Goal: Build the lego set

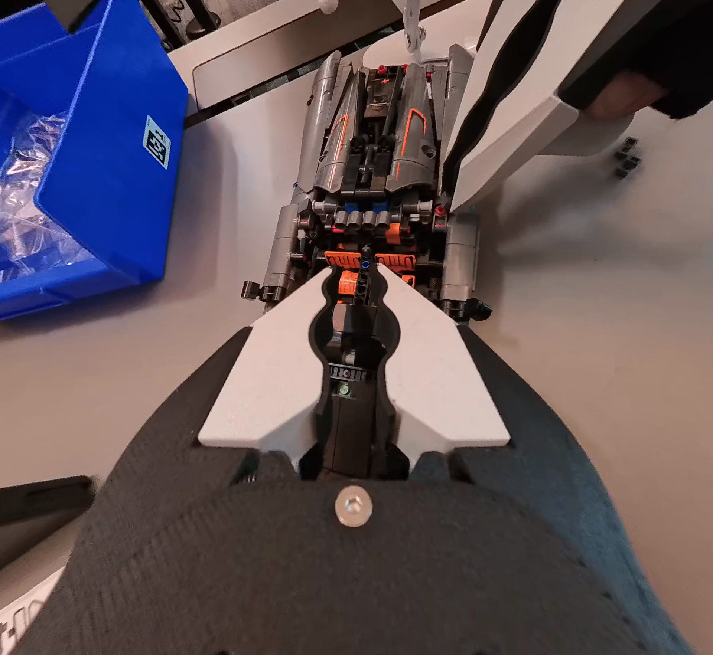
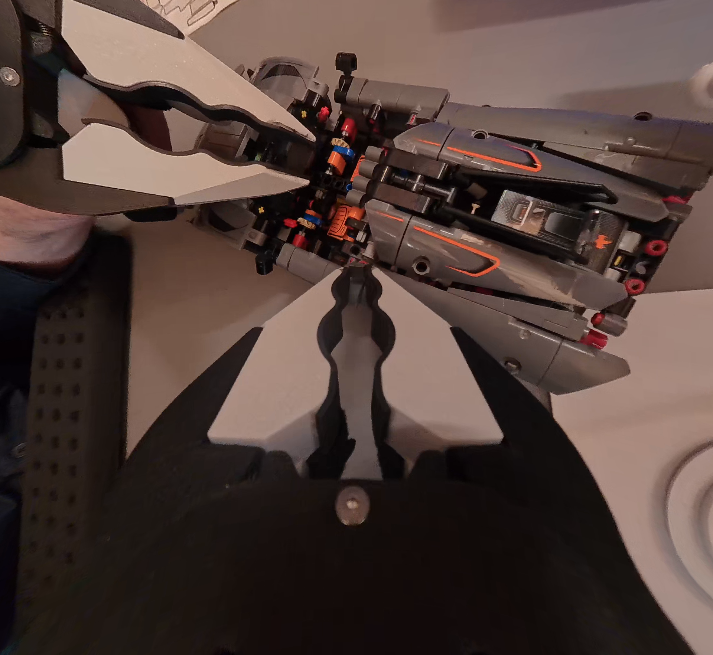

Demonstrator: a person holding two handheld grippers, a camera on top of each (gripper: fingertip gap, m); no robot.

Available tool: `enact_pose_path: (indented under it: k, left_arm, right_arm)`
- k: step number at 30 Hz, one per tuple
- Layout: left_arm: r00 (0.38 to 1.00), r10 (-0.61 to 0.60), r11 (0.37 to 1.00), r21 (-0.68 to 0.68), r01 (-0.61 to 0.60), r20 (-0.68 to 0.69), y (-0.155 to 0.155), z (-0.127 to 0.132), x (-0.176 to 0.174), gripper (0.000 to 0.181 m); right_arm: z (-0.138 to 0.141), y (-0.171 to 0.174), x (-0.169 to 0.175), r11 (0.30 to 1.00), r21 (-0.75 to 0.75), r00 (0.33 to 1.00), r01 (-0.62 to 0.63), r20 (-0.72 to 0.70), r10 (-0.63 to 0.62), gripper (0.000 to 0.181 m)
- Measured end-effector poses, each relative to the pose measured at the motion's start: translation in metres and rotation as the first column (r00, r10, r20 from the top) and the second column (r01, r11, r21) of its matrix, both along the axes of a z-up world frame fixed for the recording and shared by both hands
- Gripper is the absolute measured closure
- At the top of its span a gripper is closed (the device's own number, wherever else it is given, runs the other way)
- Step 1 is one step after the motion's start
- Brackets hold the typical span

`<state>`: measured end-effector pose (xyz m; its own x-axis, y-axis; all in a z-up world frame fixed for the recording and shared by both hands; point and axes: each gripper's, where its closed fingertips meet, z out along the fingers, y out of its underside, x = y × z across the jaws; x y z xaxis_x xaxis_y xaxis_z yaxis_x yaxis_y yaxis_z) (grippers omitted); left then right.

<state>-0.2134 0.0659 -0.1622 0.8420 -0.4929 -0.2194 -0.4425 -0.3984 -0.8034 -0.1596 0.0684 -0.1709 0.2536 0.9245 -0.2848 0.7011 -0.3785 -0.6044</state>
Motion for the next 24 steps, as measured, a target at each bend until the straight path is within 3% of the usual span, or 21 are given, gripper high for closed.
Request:
enact_pose_path:
  k: [12, 24]
  left_arm:
    - [1.000, -0.009, 1.000, -0.012, 0.009, 0.026, -0.0017, -0.0003, 0.0013, 0.168]
    - [1.000, -0.012, 1.000, -0.008, 0.012, 0.013, -0.0015, -0.0002, 0.0027, 0.169]
  right_arm:
    - [-0.0015, 0.0002, -0.0023, 0.999, 0.034, 0.989, 0.040, 0.138, -0.044, 0.175]
    - [-0.0001, 0.0010, -0.0009, 0.999, 0.024, 0.992, 0.048, 0.115, -0.051, 0.173]
